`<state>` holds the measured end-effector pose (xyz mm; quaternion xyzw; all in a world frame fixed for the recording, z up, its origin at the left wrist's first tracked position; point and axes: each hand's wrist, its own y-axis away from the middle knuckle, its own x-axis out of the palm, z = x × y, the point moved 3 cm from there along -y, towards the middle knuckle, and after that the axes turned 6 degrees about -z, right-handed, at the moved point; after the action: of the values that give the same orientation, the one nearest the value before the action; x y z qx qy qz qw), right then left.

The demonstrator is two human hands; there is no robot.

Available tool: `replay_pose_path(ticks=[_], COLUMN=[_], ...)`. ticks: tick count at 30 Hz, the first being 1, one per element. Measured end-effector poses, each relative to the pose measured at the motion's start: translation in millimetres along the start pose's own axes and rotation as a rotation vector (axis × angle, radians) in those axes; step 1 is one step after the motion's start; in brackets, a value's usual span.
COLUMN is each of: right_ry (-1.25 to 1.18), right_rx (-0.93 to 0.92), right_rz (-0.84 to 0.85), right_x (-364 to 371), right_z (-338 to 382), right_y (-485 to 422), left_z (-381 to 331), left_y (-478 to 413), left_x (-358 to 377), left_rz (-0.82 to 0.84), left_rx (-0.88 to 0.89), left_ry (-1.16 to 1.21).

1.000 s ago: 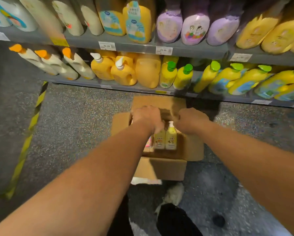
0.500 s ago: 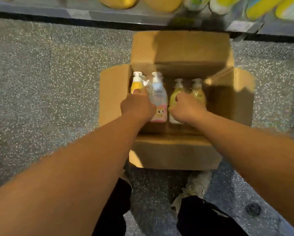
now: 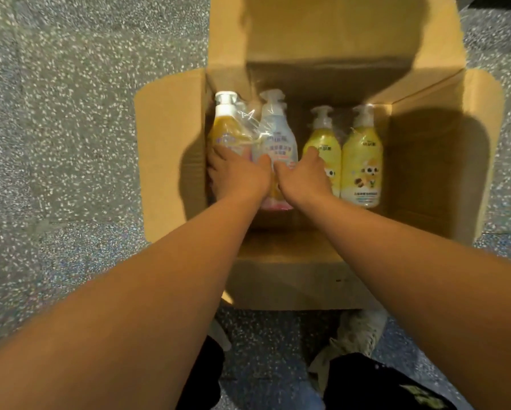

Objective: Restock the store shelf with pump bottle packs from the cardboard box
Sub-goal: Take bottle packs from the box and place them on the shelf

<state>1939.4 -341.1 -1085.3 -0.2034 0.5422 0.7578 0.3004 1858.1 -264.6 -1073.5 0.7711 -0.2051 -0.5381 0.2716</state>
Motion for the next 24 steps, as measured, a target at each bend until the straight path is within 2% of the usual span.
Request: replay_pose_path(ticks=[4,8,16,20,24], right_ry=[-0.187,-0.24,-0.287,-0.314,-0.394], right_rx=[0.086,0.137,0.168,0.163,0.244], right_rz=[0.076,0.063,0.091,0.065,0.105], right_x=[9,9,15,2,-8], right_z=[0,-8,-9,-12,-31], right_y=[-11,-19,-24,-27,-37], left_z=[0,1,7,11,16], left_y=[0,2,0,-3,-10], left_x=[7,6,1,-1,7], left_rz=[-0.073,-0.081,-0.062,-0.041,0.044], left_rx=[-0.053,-0.032,0.002,-0.023,-0.089], left_ry=[-0.003,0.03,0.082,0.136,0.218])
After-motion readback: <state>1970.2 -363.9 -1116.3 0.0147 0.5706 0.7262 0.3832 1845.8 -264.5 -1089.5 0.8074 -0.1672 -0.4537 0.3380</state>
